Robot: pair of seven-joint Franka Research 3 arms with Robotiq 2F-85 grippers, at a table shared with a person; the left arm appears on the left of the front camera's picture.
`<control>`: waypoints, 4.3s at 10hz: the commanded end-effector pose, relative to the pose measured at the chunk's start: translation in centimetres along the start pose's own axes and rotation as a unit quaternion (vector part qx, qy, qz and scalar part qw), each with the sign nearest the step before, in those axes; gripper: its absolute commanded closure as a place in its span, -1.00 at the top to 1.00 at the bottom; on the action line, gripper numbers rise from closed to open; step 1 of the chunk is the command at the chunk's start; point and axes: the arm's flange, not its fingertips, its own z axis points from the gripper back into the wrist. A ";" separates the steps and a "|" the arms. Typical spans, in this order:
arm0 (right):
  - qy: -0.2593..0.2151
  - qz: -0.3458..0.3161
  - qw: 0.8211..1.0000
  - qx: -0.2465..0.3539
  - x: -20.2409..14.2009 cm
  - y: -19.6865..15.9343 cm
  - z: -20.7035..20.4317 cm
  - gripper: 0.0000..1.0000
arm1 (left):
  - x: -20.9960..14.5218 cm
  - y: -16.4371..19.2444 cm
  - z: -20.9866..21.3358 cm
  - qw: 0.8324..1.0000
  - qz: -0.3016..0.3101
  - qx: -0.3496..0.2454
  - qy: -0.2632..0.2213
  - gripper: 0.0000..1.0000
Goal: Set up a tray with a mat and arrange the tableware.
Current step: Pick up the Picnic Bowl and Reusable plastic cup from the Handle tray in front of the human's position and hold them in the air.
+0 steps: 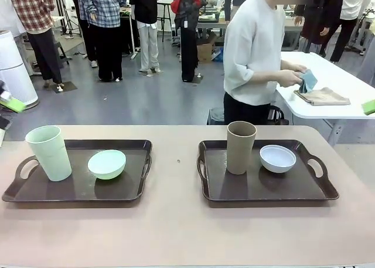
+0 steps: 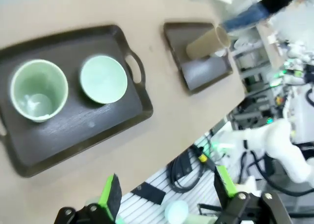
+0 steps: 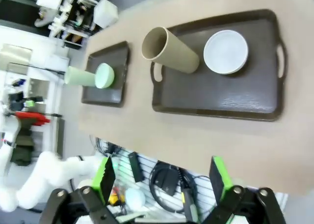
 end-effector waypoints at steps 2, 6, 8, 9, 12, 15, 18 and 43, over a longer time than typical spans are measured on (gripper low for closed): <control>0.034 -0.025 0.998 0.054 1.4 -3.6 2.7 1.00 | -2.2 4.0 3.1 0.997 0.027 -0.056 -0.044 1.00; 0.052 -0.108 0.988 0.092 3.4 -11.2 3.0 1.00 | -2.9 10.8 3.4 0.990 0.085 -0.103 -0.052 1.00; 0.043 -0.127 0.985 0.105 3.3 -12.7 3.5 1.00 | -3.3 12.0 4.4 0.986 0.100 -0.114 -0.068 1.00; 0.043 -0.126 0.986 0.103 3.1 -12.8 3.8 1.00 | -3.5 12.6 5.0 0.984 0.106 -0.117 -0.078 1.00; 0.038 -0.133 0.986 0.096 2.5 -13.1 4.1 1.00 | -3.9 12.7 6.5 0.984 0.106 -0.116 -0.086 1.00; 0.042 -0.139 0.985 0.090 2.6 -13.0 4.2 1.00 | -4.0 12.7 6.2 0.984 0.119 -0.110 -0.080 1.00; 0.042 -0.139 0.985 0.090 2.6 -13.0 4.2 1.00 | -4.0 12.7 6.2 0.984 0.119 -0.110 -0.080 1.00; 0.042 -0.139 0.985 0.090 2.6 -13.0 4.2 1.00 | -4.0 12.7 6.2 0.984 0.119 -0.110 -0.080 1.00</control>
